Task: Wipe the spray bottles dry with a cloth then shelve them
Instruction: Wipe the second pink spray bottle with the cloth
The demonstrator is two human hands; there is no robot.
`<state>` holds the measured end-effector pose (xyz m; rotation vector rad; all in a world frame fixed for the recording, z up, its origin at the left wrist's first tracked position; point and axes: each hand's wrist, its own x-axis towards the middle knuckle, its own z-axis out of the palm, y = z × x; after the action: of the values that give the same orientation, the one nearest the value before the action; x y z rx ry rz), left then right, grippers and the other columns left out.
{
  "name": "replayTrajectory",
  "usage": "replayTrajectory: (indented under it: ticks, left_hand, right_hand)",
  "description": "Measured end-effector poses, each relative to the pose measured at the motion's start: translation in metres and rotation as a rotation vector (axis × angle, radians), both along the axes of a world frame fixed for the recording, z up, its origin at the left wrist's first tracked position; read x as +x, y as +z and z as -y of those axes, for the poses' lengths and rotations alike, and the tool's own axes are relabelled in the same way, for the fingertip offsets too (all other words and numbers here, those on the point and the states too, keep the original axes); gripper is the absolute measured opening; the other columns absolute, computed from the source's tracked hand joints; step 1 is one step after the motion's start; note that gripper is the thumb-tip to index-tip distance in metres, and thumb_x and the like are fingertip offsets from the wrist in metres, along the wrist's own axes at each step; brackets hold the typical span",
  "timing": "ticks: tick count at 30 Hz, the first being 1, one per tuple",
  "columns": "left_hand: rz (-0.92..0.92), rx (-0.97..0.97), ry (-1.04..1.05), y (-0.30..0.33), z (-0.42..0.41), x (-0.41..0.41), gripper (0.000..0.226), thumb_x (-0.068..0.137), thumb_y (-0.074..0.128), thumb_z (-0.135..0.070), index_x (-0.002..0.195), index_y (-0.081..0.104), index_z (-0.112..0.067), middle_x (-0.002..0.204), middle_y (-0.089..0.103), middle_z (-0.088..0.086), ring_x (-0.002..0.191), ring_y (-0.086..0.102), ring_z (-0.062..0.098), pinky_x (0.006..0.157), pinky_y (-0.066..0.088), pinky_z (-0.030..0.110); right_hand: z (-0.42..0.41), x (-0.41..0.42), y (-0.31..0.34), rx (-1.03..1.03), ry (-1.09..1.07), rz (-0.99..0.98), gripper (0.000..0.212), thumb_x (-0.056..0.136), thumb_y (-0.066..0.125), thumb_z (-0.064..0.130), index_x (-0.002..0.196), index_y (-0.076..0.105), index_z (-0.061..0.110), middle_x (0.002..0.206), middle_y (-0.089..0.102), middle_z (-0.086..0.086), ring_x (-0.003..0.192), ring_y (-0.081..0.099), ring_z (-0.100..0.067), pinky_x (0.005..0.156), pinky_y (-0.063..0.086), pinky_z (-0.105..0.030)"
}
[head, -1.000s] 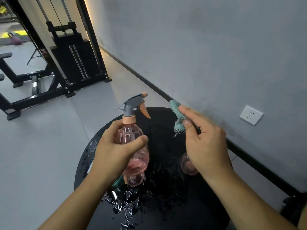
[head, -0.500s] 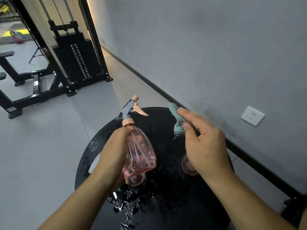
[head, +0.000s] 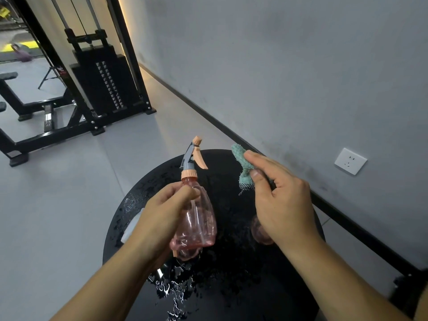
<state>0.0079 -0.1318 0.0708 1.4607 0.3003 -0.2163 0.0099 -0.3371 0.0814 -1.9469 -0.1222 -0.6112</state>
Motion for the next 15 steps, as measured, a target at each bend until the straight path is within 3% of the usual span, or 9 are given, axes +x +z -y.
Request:
replayTrajectory:
  ticks: [2, 4, 7, 9, 12, 15]
  left_hand:
    - [-0.017, 0.027, 0.004, 0.0035, 0.0024, -0.0021, 0.016, 0.094, 0.066, -0.027, 0.101, 0.075, -0.017, 0.092, 0.071, 0.010, 0.079, 0.067, 0.029, 0.072, 0.057, 0.049]
    - [-0.043, 0.032, -0.002, 0.0047, 0.0032, -0.0032, 0.023, 0.092, 0.072, -0.033, 0.109, 0.073, -0.017, 0.094, 0.071, 0.014, 0.078, 0.069, 0.032, 0.075, 0.060, 0.056]
    - [-0.114, 0.028, -0.078, 0.0078, 0.0033, -0.0053, 0.066, 0.068, 0.092, -0.039, 0.121, 0.062, -0.014, 0.104, 0.073, 0.018, 0.078, 0.076, 0.037, 0.076, 0.063, 0.062]
    - [-0.124, 0.047, -0.103, 0.0097, 0.0056, -0.0061, 0.074, 0.060, 0.097, -0.027, 0.123, 0.060, -0.012, 0.109, 0.072, 0.020, 0.079, 0.078, 0.037, 0.072, 0.065, 0.057]
    - [-0.108, 0.063, -0.082, 0.0108, 0.0060, -0.0065, 0.068, 0.058, 0.095, -0.023, 0.118, 0.066, -0.010, 0.102, 0.075, 0.019, 0.078, 0.077, 0.037, 0.069, 0.064, 0.049]
    - [-0.097, 0.090, -0.073, 0.0098, 0.0057, -0.0073, 0.039, 0.077, 0.086, -0.019, 0.114, 0.074, -0.011, 0.095, 0.079, 0.016, 0.077, 0.077, 0.035, 0.070, 0.064, 0.050]
  right_hand:
    - [-0.0001, -0.0006, 0.0006, 0.002, 0.005, -0.005, 0.037, 0.096, 0.059, -0.001, 0.127, 0.069, 0.018, 0.123, 0.066, 0.018, 0.115, 0.057, 0.013, 0.094, 0.043, -0.004]
    - [-0.0003, -0.0014, 0.0012, 0.000, 0.014, -0.011, 0.037, 0.096, 0.059, 0.000, 0.127, 0.069, 0.019, 0.123, 0.066, 0.018, 0.116, 0.056, 0.014, 0.093, 0.043, -0.003]
    - [0.0000, -0.0018, 0.0017, -0.011, 0.015, -0.004, 0.037, 0.096, 0.059, -0.001, 0.126, 0.070, 0.018, 0.124, 0.066, 0.017, 0.116, 0.056, 0.014, 0.094, 0.042, -0.002]
    - [0.0003, -0.0015, 0.0018, -0.018, 0.014, 0.000, 0.037, 0.096, 0.059, 0.000, 0.126, 0.070, 0.018, 0.124, 0.067, 0.016, 0.116, 0.056, 0.014, 0.095, 0.042, -0.003]
    - [-0.0003, -0.0008, 0.0013, -0.025, 0.015, 0.010, 0.037, 0.096, 0.060, -0.001, 0.126, 0.070, 0.018, 0.124, 0.066, 0.017, 0.116, 0.055, 0.015, 0.096, 0.042, -0.004]
    - [-0.0018, -0.0009, 0.0003, -0.048, 0.025, 0.020, 0.038, 0.095, 0.060, -0.001, 0.126, 0.070, 0.019, 0.124, 0.066, 0.016, 0.117, 0.055, 0.014, 0.096, 0.042, -0.004]
